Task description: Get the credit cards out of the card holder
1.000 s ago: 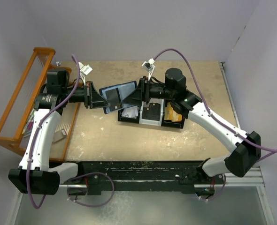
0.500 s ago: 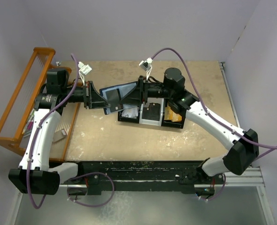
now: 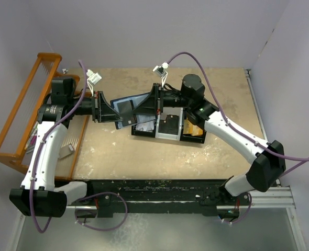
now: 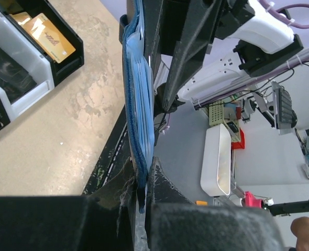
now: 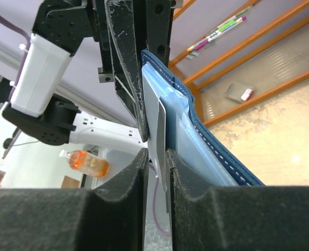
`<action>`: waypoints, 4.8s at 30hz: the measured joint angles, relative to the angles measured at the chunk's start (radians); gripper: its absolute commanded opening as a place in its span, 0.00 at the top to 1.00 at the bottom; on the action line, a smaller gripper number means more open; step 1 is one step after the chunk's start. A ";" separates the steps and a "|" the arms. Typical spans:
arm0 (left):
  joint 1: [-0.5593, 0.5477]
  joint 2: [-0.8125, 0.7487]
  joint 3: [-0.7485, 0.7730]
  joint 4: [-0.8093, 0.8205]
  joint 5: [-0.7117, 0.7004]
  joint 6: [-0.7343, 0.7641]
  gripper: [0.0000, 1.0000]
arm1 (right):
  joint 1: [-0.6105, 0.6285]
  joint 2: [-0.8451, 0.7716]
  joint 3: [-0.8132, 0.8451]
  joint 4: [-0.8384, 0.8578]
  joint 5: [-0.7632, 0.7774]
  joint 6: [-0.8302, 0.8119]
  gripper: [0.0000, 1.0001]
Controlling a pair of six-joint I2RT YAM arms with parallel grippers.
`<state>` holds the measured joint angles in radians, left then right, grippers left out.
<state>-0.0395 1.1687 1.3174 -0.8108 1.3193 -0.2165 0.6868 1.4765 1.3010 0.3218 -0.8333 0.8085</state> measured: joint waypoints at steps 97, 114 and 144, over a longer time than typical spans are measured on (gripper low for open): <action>-0.001 0.039 0.292 -0.462 0.037 0.420 1.00 | -0.269 0.213 -0.091 -0.576 0.608 -0.352 0.46; -0.001 0.012 0.302 -0.465 0.027 0.490 1.00 | -0.174 -0.446 -0.116 -0.223 0.240 -0.200 0.30; -0.001 0.007 0.320 -0.285 0.127 0.259 1.00 | -0.063 -0.404 -0.206 -0.127 0.039 -0.186 0.51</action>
<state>-0.0406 1.1755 1.6379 -1.0962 1.4464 0.0425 0.6239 1.0725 1.0954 0.1951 -0.7948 0.6224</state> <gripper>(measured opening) 0.042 0.527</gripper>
